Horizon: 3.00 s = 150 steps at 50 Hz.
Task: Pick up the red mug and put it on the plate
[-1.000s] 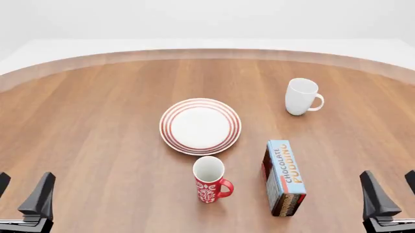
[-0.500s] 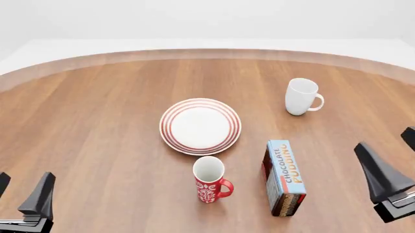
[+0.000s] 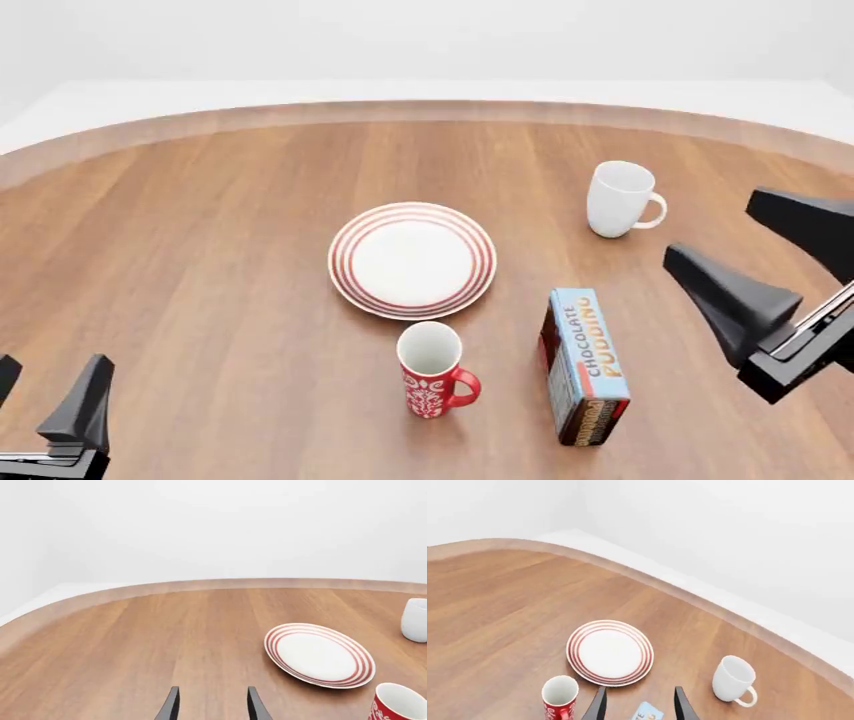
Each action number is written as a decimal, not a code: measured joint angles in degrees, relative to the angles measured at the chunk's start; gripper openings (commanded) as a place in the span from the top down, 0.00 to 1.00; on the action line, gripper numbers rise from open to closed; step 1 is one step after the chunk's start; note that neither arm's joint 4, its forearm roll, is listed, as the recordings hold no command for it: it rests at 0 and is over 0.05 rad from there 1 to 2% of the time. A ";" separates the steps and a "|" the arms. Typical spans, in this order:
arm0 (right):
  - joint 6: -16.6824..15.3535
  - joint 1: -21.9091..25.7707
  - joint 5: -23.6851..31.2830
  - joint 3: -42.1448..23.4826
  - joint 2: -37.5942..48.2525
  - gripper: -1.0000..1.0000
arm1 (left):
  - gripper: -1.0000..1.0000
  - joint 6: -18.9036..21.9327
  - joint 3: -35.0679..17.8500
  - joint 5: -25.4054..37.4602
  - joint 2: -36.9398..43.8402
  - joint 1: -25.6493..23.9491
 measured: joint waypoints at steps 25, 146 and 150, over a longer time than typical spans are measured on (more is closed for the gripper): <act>0.86 6.60 8.99 -9.64 11.35 0.00 | 0.00 0.00 0.00 0.00 0.00 0.00; 5.31 15.94 11.19 -9.12 36.77 0.00 | 0.00 0.00 0.00 0.00 0.00 0.00; 5.49 15.93 10.94 -9.22 37.56 0.00 | 0.00 0.00 0.00 0.00 0.00 0.00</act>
